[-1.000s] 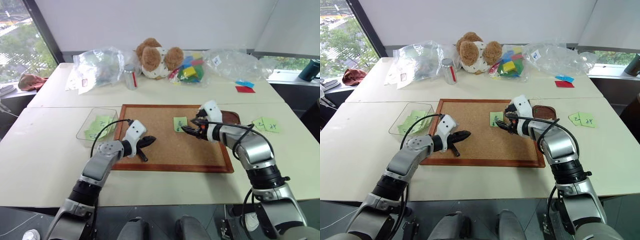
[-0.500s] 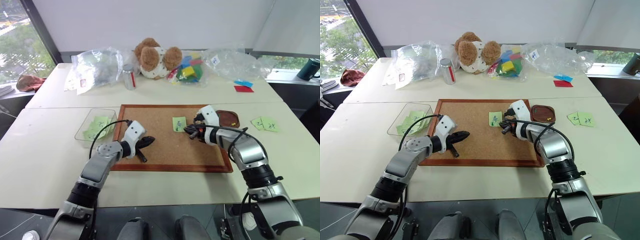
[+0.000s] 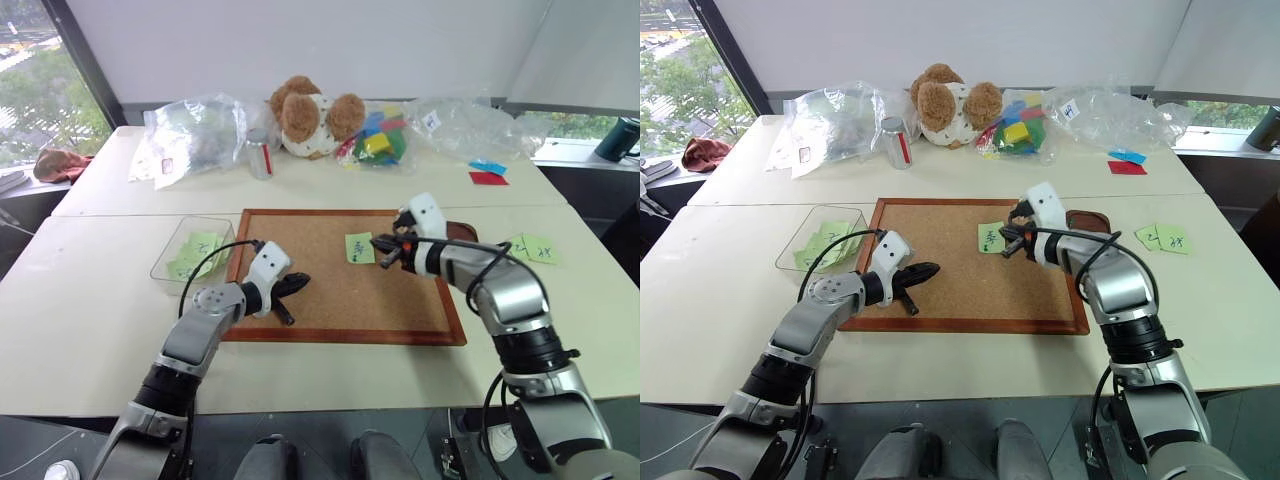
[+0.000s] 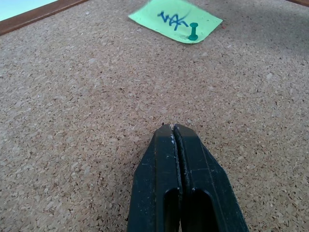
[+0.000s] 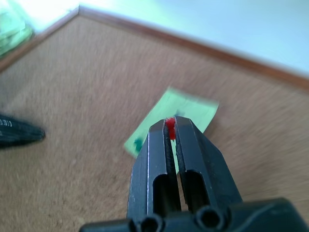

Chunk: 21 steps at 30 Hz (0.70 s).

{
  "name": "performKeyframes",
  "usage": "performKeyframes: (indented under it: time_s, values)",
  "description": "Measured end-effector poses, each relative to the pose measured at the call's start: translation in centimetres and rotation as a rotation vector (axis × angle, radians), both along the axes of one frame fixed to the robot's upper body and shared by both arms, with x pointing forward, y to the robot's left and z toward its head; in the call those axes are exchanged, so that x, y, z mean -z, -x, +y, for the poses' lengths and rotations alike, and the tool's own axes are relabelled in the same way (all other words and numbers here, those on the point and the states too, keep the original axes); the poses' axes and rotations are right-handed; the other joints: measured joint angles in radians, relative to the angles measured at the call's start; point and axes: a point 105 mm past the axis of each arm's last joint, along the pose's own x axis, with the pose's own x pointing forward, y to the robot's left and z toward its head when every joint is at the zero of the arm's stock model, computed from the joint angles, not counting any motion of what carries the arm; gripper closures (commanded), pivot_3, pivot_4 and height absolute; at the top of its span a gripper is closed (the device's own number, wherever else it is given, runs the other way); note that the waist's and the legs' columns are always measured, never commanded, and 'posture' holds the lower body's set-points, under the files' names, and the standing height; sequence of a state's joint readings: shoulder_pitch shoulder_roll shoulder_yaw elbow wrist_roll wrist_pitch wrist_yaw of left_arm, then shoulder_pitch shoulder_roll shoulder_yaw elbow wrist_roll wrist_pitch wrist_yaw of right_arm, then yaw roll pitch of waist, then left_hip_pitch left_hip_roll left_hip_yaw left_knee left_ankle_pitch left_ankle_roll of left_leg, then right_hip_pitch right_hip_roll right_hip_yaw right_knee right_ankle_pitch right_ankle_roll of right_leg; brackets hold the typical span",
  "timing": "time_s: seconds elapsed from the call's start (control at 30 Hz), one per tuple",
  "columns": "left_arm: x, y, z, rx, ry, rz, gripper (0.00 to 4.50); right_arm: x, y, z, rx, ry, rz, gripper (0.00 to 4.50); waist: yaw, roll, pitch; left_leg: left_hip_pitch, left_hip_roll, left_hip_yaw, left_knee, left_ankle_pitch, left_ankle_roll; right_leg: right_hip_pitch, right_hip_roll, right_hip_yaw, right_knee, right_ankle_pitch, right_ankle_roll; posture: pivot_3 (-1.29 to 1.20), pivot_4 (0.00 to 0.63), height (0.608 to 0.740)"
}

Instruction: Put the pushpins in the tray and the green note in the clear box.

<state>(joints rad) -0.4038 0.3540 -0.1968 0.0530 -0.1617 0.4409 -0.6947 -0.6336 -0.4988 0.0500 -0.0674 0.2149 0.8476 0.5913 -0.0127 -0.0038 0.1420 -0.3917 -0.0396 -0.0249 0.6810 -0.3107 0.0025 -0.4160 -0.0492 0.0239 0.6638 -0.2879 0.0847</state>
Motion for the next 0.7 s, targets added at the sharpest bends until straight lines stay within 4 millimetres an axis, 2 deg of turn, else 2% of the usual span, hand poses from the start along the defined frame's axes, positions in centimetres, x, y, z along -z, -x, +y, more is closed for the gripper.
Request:
performKeyframes:
  time_s: [0.13,0.27,0.33,0.43,0.57,0.7]
  values:
    - [0.1,0.0,0.0,0.0,-0.001,0.002,4.5,-1.1,-0.5,-2.0,0.069,-0.003,-0.023,4.42,0.0,0.0,0.0,0.0,0.0,0.0,0.0,0.0,0.0,0.0,0.0,0.0,-0.001,0.0,0.0,0.0,0.15,0.74]
    - [0.1,0.1,-0.1,0.003,-0.002,0.003,4.5,-1.9,-1.9,-6.9,0.234,0.007,-0.053,4.42,0.001,0.0,0.0,0.0,0.0,0.0,-0.001,0.0,0.0,0.001,0.0,0.0,-0.001,0.0,0.0,0.0,0.15,0.74]
    - [0.2,0.1,0.0,0.001,-0.003,0.005,4.5,-1.5,-2.3,-9.4,0.311,0.013,-0.046,4.42,0.0,0.0,0.0,0.0,0.0,0.0,-0.001,0.0,0.0,0.001,0.0,0.0,-0.002,0.0,0.0,0.0,0.15,0.74]
    - [0.2,0.0,0.0,0.001,-0.004,0.005,4.5,0.2,-2.8,-12.2,0.389,0.03,0.002,4.42,0.0,0.0,0.0,0.001,0.0,0.0,-0.001,0.0,0.0,0.002,0.0,0.0,-0.002,0.0,0.0,0.0,0.15,0.74]
    - [0.2,0.0,0.0,0.0,-0.003,0.005,4.5,2.5,-3.2,-14.0,0.438,0.021,0.064,4.42,0.0,0.0,0.0,0.001,0.0,0.0,-0.001,0.0,0.0,0.002,0.0,0.0,-0.002,0.0,0.0,0.0,0.15,0.74]
    - [0.2,0.0,-0.1,0.001,-0.001,0.005,4.5,2.9,-3.7,-14.5,0.447,0.01,0.066,4.42,0.0,0.001,0.0,0.001,0.0,0.0,-0.001,0.0,0.0,0.002,0.0,0.0,-0.002,0.0,0.0,0.0,0.15,0.74]
